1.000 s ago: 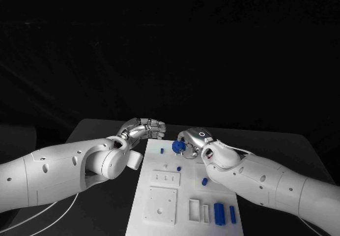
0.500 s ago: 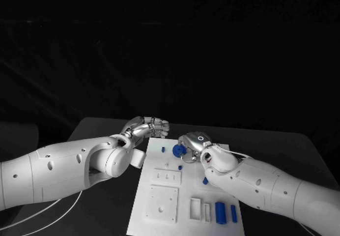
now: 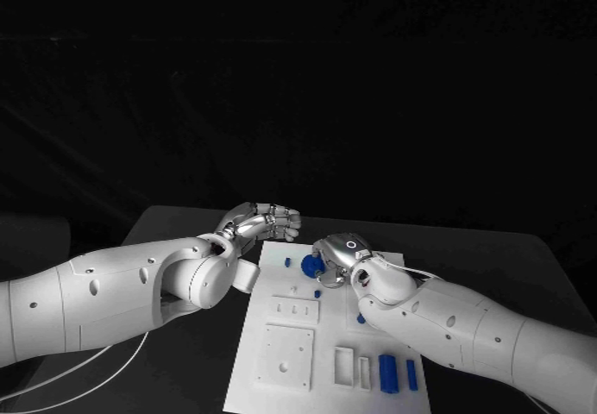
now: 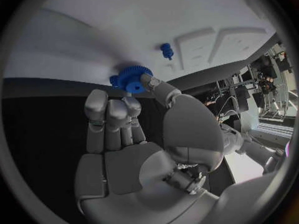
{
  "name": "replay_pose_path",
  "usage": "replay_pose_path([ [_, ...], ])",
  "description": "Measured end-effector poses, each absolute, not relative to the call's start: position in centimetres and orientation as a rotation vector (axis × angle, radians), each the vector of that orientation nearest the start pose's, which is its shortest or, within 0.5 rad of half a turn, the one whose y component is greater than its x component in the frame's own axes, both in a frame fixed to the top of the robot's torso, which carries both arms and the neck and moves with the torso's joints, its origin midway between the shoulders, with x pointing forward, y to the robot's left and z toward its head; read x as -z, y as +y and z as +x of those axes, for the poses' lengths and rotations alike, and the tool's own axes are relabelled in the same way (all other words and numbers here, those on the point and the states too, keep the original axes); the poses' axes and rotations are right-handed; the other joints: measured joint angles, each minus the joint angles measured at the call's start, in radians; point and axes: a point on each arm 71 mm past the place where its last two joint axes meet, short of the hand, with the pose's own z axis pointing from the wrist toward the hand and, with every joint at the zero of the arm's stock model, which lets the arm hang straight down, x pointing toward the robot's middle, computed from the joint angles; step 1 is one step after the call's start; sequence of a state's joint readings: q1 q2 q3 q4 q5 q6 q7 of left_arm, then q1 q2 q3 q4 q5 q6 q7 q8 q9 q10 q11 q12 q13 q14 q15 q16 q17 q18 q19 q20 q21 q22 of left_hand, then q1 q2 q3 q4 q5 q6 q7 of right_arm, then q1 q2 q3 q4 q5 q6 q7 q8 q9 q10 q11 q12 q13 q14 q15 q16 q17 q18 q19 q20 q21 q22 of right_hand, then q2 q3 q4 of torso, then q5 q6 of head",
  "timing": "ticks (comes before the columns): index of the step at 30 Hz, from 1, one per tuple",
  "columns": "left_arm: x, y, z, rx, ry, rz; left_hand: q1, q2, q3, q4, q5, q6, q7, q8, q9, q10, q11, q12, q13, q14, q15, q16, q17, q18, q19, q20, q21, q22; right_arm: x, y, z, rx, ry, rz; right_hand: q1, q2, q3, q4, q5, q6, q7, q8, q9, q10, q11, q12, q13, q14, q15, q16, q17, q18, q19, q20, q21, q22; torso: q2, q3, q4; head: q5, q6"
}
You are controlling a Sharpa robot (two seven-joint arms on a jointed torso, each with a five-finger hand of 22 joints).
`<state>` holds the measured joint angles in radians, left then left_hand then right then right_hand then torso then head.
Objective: Assemble the parts on the task board
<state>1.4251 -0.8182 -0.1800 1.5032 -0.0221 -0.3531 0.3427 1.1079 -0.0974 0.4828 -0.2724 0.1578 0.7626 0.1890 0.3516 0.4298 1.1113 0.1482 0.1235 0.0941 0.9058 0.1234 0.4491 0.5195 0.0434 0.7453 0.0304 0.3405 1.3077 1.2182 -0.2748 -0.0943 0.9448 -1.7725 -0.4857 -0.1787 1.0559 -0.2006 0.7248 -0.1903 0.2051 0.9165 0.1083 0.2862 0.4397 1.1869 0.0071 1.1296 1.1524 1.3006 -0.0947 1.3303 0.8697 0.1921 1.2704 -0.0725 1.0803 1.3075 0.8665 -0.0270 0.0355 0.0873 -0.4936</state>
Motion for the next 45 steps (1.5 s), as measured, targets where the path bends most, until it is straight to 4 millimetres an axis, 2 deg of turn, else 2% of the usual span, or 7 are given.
replay_pose_path([
  [8,12.1,20.6,51.4,1.461,1.435,-0.953,0.0,0.0,0.0,0.0,0.0,0.0,0.0,0.0,0.0,0.0,0.0,0.0,0.0,0.0,0.0,0.0,0.0,0.0,0.0,0.0,0.0,0.0,20.1,-5.8,55.8,-0.445,1.397,-0.394,0.0,0.0,-0.003,0.003,-0.013,0.0,0.0,-0.003,0.0,0.0,0.0,0.0,-0.002,0.0,0.0,0.0,0.0,0.0,-0.003,-0.003,0.0,0.0,0.0,0.0004,-0.0007,0.0,-0.002],
  [14,12.1,20.6,51.4,1.461,1.435,-0.952,0.0,0.0,0.0,0.0,0.0,0.0,0.0,0.0,0.0,0.0,0.0,0.0,0.0,0.0,0.0,0.0,0.0,0.0,0.0,0.0,0.0,0.0,20.1,-5.7,55.8,-0.447,1.398,-0.393,-0.005,-0.005,-0.003,0.003,-0.016,-0.011,0.011,-0.006,-0.005,-0.002,0.002,0.0,-0.004,0.0,0.0,-0.004,0.001,0.0,-0.003,-0.003,0.0,0.0,0.0,0.0008,-0.0006,-0.002,-0.001],
  [20,12.1,20.6,51.4,1.461,1.434,-0.952,0.0,0.0,0.0,0.0,0.0,0.0,0.0,0.0,0.0,0.0,0.0,0.0,0.0,0.0,0.0,0.0,0.001,0.0,0.0,0.0,0.0,0.0,20.2,-5.7,55.8,-0.448,1.404,-0.39,0.002,-0.012,-0.006,0.006,-0.052,-0.03,0.029,-0.027,-0.013,-0.009,0.009,0.0,-0.008,0.0,0.0,-0.008,0.001,0.0,-0.003,-0.003,0.0,0.0,-0.001,0.001,-0.0007,-0.001,-0.001],
  [22,12.1,20.6,51.4,1.461,1.434,-0.952,0.0,0.0,0.0,0.0,0.0,0.0,0.0,0.0,0.0,0.0,0.0,0.0,0.0,0.0,0.0,0.0,0.001,0.0,0.0,0.0,0.0,0.0,20.2,-5.6,55.7,-0.45,1.407,-0.389,-0.002,-0.017,-0.013,0.004,-0.054,-0.051,0.029,-0.035,-0.016,-0.017,0.016,0.0,-0.008,0.0,0.0,-0.01,0.001,0.0,-0.001,-0.004,0.0,0.0,-0.001,0.001,-0.0007,0.0,-0.002],
  [26,12.0,20.6,51.4,1.461,1.434,-0.952,0.0,0.0,0.0,0.0,0.0,0.0,0.0,0.0,0.0,0.0,0.0,-0.004,0.0,0.0,0.0,0.0,0.001,0.0,0.0,0.0,0.0,0.0,20.3,-5.6,55.7,-0.451,1.411,-0.388,0.001,-0.022,-0.018,-0.001,-0.055,-0.074,0.022,-0.037,-0.018,-0.012,0.012,0.0,-0.01,0.0,0.0,-0.012,0.002,0.0,-0.001,-0.004,0.0,0.0,-0.001,0.001,-0.0008,0.001,-0.002],
  [39,12.0,20.7,51.4,1.459,1.433,-0.952,-0.004,-0.004,0.0,0.0,0.0,0.0,0.0,0.0,0.0,-0.004,0.004,-0.004,-0.001,0.0,0.0,0.0,0.001,0.0,0.0,0.0,0.0,0.0,20.4,-5.7,55.7,-0.451,1.43,-0.386,0.001,-0.022,-0.029,-0.001,-0.063,-0.075,0.022,-0.037,-0.018,-0.011,0.011,0.0,-0.012,0.0,0.0,-0.012,0.003,0.0,-0.003,-0.008,0.0,0.0,-0.001,0.0015,-0.0012,0.002,-0.003],
  [45,12.0,21.0,51.6,1.451,1.427,-0.955,-0.004,-0.004,0.0,0.0,0.0,0.0,0.0,0.0,0.0,-0.004,0.004,-0.004,-0.001,0.0,0.0,0.0,0.001,0.0,0.0,0.0,0.0,0.0,20.2,-6.6,55.4,-0.475,1.428,-0.366,0.001,-0.022,-0.035,-0.001,-0.063,-0.075,0.022,-0.037,-0.016,-0.011,0.011,0.0,-0.013,0.0,0.0,-0.016,0.003,0.0,-0.003,-0.007,0.0,0.0,-0.001,0.0023,-0.0016,0.002,0.001],
])
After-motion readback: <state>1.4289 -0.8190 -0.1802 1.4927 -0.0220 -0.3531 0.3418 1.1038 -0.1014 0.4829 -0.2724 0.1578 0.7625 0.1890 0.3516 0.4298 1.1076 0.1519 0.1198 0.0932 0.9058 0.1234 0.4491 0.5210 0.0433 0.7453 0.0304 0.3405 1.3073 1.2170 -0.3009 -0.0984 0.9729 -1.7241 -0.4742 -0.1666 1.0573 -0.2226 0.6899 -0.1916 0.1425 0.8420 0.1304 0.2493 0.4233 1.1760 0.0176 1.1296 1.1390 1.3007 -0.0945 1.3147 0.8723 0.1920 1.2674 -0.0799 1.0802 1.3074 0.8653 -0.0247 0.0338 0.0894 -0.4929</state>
